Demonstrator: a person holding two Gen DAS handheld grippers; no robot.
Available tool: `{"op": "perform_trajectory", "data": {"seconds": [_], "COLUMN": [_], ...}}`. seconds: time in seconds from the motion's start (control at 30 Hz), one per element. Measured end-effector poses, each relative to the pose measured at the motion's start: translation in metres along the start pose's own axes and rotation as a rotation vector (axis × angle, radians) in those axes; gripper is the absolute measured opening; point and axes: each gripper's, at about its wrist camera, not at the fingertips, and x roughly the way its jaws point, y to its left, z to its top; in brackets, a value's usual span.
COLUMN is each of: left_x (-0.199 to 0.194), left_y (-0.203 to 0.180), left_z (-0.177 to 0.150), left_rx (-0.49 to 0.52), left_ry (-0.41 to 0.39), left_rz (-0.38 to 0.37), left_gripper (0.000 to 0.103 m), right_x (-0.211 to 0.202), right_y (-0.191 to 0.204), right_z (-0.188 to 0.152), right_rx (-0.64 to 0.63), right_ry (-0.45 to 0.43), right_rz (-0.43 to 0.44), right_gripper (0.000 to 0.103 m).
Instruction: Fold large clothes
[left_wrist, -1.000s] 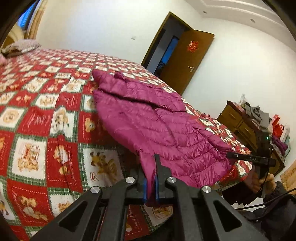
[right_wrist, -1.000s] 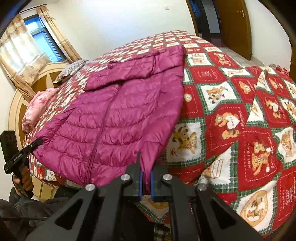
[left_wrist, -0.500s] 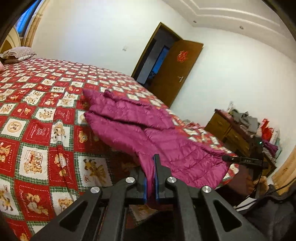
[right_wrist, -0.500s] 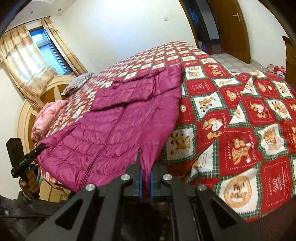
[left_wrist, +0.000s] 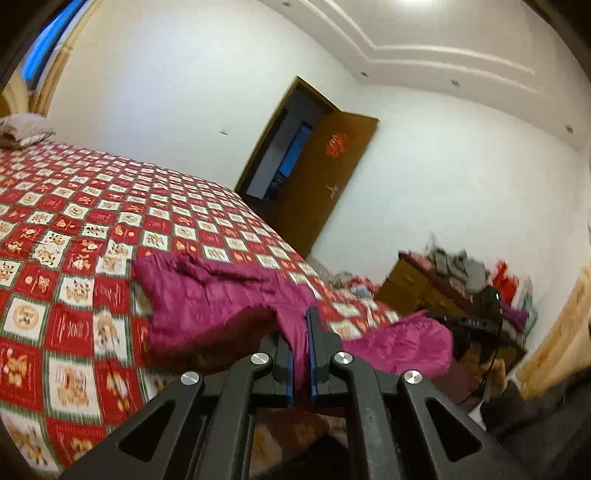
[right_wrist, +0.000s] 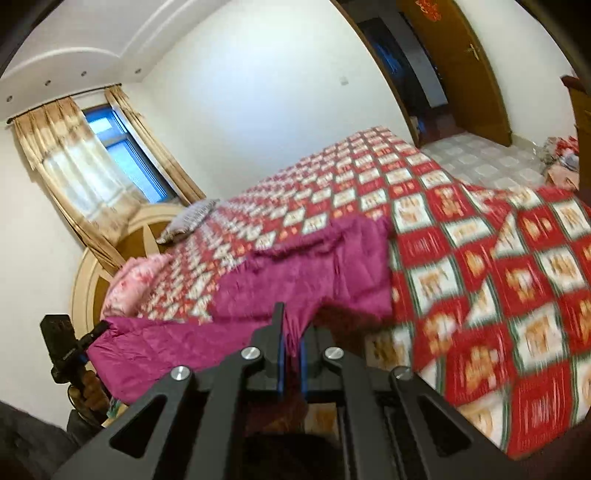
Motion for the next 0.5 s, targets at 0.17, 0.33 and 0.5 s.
{"op": "perform_trajectory", "data": {"seconds": [0.17,0.33,0.5], "left_x": [0.052,0.118,0.18], "left_y": [0.054,0.1,0.148], "left_z": [0.041,0.066,0.074], "left_rx": [-0.185,-0.215,-0.259], "left_ry": [0.031,0.087,0.158], "left_rz": [0.071,0.237,0.353], "left_gripper": [0.005,0.005,0.005], "right_x": [0.048,0.116,0.181], "right_y": [-0.005,-0.021,-0.05], "right_z": [0.05,0.086,0.108], "right_rx": [-0.012,0.009,0.068], "right_ry": [-0.034,-0.016,0.019], "right_rz": [-0.03,-0.113,-0.188], "right_gripper": [0.008,0.008,0.008]}}
